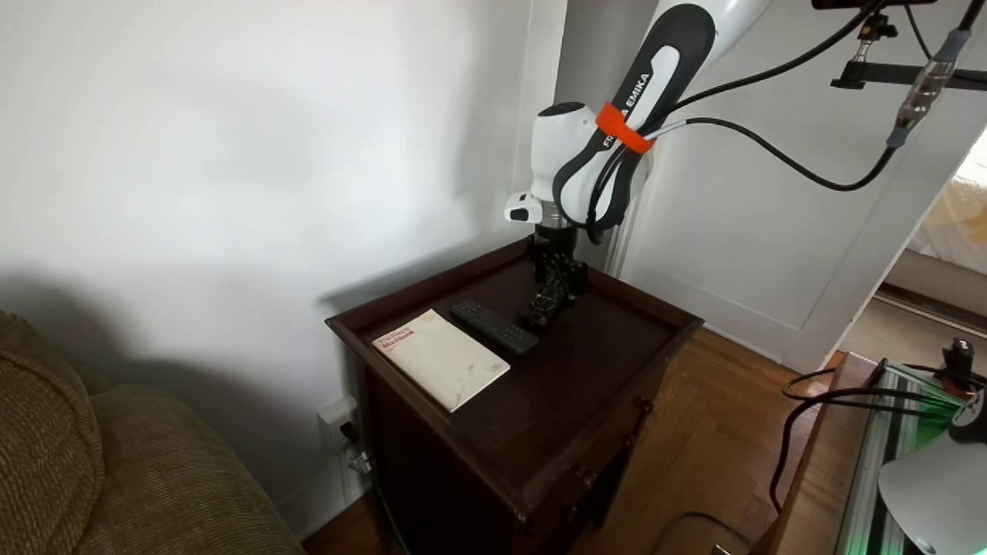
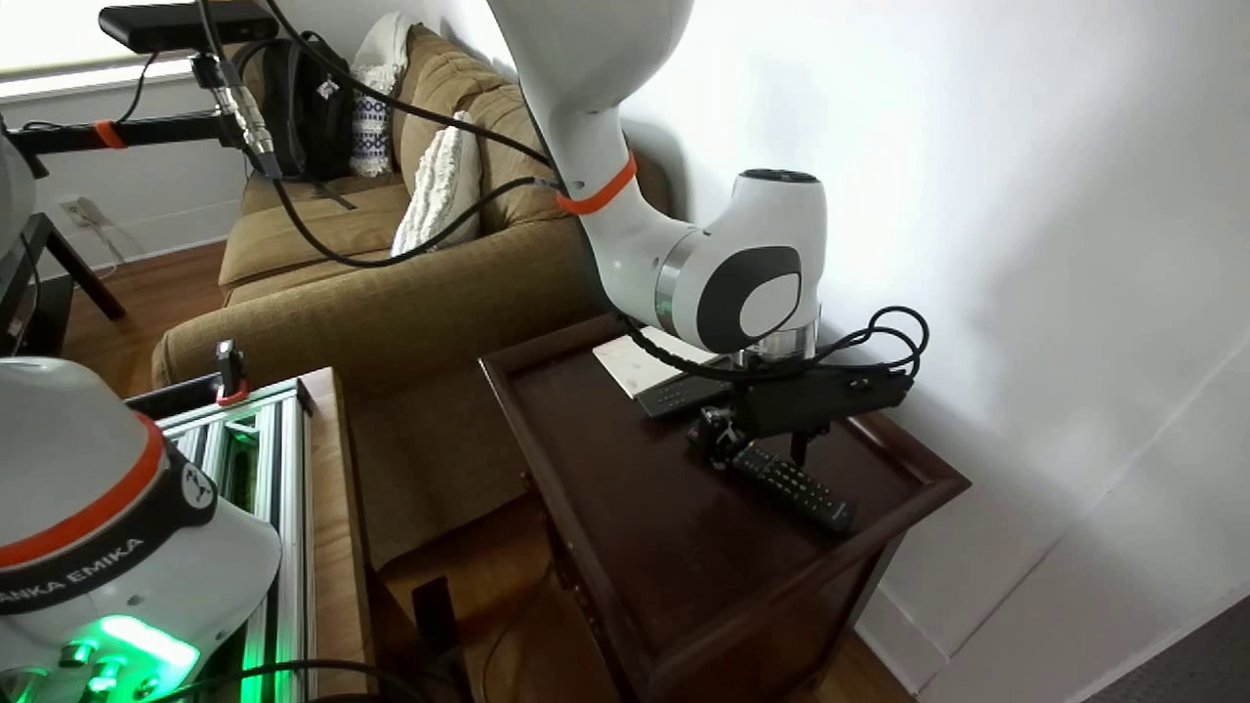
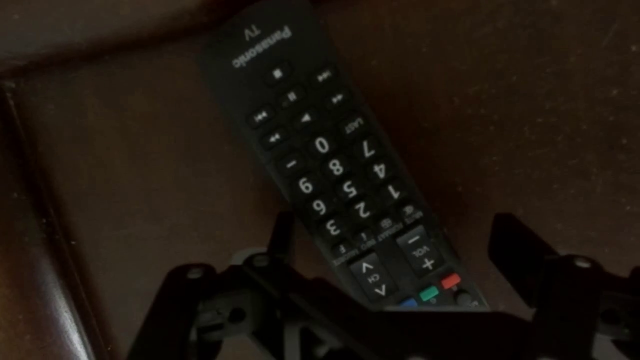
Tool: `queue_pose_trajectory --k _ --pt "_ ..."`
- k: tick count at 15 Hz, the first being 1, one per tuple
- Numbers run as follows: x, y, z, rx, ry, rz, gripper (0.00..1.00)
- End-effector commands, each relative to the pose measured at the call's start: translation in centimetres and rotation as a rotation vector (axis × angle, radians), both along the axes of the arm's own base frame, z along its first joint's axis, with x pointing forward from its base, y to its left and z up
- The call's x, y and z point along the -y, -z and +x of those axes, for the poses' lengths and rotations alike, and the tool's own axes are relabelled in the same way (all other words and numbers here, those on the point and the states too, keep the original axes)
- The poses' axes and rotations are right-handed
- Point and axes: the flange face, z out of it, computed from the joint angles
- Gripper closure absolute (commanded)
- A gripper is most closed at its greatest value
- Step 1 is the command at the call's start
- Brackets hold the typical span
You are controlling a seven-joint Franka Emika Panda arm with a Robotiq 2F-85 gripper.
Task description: Turn the black remote on the right around
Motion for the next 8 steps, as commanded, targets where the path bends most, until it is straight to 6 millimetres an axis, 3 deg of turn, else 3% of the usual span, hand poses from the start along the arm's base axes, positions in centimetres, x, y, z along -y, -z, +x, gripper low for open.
queue_pose_trajectory --k 1,2,7,8 --pt "0.0 0.79 0.45 -0.03 -0.032 0.0 0.26" --pt "-0.01 0.85 0.48 -0.032 -0.035 0.0 0.3" --pt "0.1 0.96 0.77 -0.033 -0.034 -0.002 0.68" --pt "0.12 0.89 0.8 -0.039 -0.025 0.0 0.69"
